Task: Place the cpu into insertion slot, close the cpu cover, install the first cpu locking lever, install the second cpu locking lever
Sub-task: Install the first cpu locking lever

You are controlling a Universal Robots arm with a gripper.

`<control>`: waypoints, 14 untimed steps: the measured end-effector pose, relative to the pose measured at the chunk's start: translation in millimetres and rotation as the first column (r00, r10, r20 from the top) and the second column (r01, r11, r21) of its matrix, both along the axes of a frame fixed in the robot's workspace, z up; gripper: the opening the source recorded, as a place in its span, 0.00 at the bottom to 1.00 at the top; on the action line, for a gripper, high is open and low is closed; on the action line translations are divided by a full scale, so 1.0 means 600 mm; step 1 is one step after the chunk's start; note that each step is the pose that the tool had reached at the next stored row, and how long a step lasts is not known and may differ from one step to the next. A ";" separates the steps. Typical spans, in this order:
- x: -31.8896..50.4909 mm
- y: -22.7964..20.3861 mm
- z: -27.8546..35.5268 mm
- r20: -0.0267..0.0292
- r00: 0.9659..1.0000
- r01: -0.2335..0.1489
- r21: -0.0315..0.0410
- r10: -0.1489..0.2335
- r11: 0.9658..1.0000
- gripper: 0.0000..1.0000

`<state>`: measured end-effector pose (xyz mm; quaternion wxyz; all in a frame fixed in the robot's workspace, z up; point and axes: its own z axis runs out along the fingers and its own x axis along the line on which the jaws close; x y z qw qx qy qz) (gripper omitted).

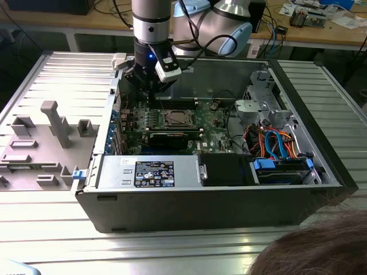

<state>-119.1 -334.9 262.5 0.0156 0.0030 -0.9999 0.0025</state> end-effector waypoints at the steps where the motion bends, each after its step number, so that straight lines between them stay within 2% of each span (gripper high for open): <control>1: -0.001 0.0000 0.000 0.000 1.000 0.000 0.000 0.000 1.000 0.11; 14: -0.007 0.0000 0.000 0.000 1.000 0.000 0.000 0.000 1.000 0.11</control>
